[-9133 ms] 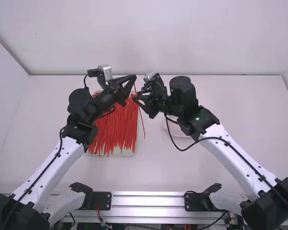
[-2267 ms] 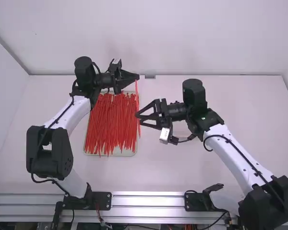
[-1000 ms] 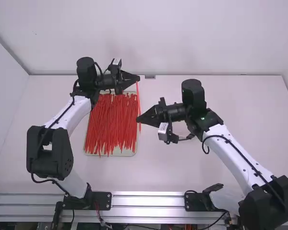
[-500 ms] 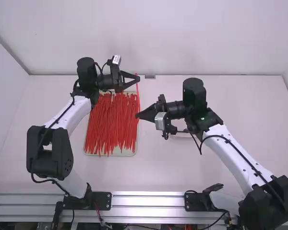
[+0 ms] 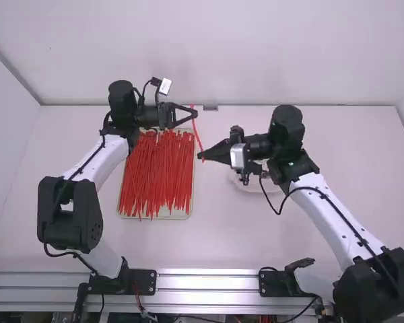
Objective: Fasten the cable tie
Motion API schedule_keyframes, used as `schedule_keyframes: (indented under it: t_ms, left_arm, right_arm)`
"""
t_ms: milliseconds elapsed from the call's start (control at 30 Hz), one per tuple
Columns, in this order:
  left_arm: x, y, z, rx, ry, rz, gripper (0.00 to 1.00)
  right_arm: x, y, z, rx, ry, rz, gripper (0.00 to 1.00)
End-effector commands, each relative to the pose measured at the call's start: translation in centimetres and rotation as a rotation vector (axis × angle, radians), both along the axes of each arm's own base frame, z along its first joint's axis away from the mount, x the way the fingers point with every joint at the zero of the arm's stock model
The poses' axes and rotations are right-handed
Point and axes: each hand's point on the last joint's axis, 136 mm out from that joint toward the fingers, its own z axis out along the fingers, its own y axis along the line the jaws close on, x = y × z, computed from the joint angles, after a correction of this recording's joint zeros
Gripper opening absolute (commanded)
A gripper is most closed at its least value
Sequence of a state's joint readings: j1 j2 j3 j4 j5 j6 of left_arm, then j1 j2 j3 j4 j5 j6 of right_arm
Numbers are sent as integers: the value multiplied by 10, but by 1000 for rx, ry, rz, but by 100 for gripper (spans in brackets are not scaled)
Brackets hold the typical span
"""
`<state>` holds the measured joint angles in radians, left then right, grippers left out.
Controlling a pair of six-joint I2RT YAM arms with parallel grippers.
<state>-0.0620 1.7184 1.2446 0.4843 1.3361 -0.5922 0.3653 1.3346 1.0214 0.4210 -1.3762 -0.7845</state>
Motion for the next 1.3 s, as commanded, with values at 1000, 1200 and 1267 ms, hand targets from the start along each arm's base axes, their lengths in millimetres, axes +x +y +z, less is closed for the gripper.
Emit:
schedule_keyframes:
  t_ms: [1000,1200,1267]
  left_arm:
    - [5,0,25,146,-943,22,2]
    - [-16,-3,30,115,-1165,-84,2]
    - [-19,-3,31,109,-1209,-98,2]
  right_arm:
    - [74,15,-32,-66,1145,-241,0]
    - [74,24,-50,-109,1204,-239,0]
    - [75,25,-50,-108,1240,-237,0]
